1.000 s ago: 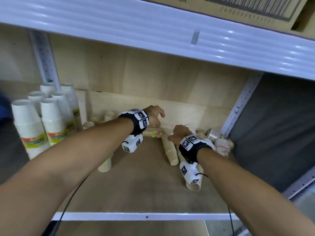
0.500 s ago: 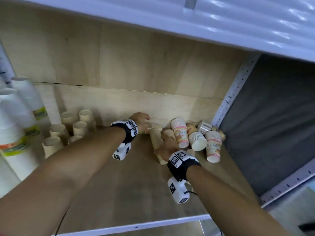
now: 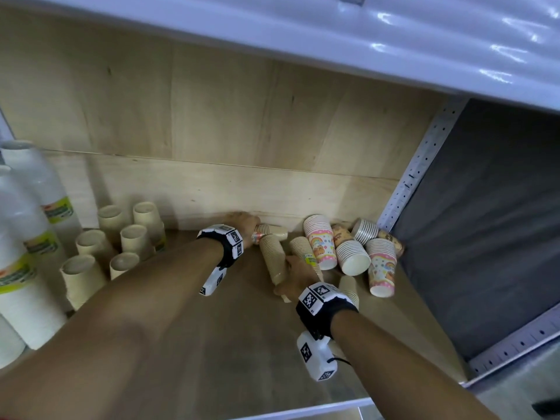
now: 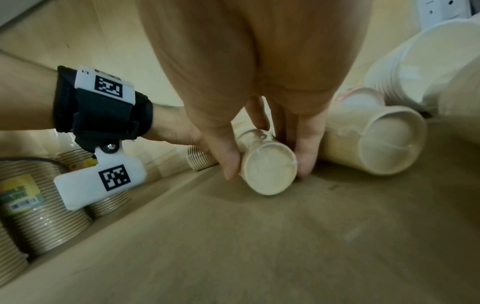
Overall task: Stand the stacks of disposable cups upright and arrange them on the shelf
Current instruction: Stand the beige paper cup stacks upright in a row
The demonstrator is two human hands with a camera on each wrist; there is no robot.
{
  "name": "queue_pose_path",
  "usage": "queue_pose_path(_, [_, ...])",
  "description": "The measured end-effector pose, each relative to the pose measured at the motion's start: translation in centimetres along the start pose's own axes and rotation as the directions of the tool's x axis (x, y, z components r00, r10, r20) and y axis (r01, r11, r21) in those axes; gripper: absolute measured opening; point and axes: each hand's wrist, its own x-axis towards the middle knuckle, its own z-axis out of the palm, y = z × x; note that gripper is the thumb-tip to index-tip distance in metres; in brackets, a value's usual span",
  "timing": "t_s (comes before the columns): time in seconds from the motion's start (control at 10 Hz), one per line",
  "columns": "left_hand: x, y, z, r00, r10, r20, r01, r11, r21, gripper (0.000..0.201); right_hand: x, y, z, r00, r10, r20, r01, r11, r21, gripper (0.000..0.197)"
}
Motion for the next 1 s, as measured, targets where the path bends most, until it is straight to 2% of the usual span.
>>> queue_pose_path(0.3, [-0.2,-0.9,0.2,0.998,0.013,0.058,-0.008,0.996,-0.089,0.06,0.3,0.1,0.3,1.0,0.017,-0.018,-0.017,1.0,-0.014,0.075])
queue_pose_path(0.6, [-1.5,-1.5,-0.7,0.996,-0.019,0.087,0.03,0.991,-0.129,0.057,-0.1,0.0,-0.2,0.997,0.024,-0.079,-0.029,0.998,-0.055,0.061])
queue_pose_path(0.7, [-2.1,-1.9,-1.4,0.998,-0.027,0.055,0.035,0.988,-0.152,0.062,-0.7,-0.5,-0.8,0.993,0.032,-0.116,-0.037,0.999,-0.04,0.06])
queue_pose_path(0.8, [-2.8,-2.5,-2.8,0.999,-0.037,0.037,0.043,0.985,-0.168,0.064,-1.1,-1.3,-2.0,0.995,0.032,-0.093,-0.033,0.999,-0.01,0.059])
queue_pose_path(1.0, [-4.7,-2.3,-4.8,0.995,-0.093,0.019,0.095,0.958,-0.272,0.061,-0.8,-4.3,-3.9,0.985,-0.06,-0.163,0.04,0.992,-0.12,0.022])
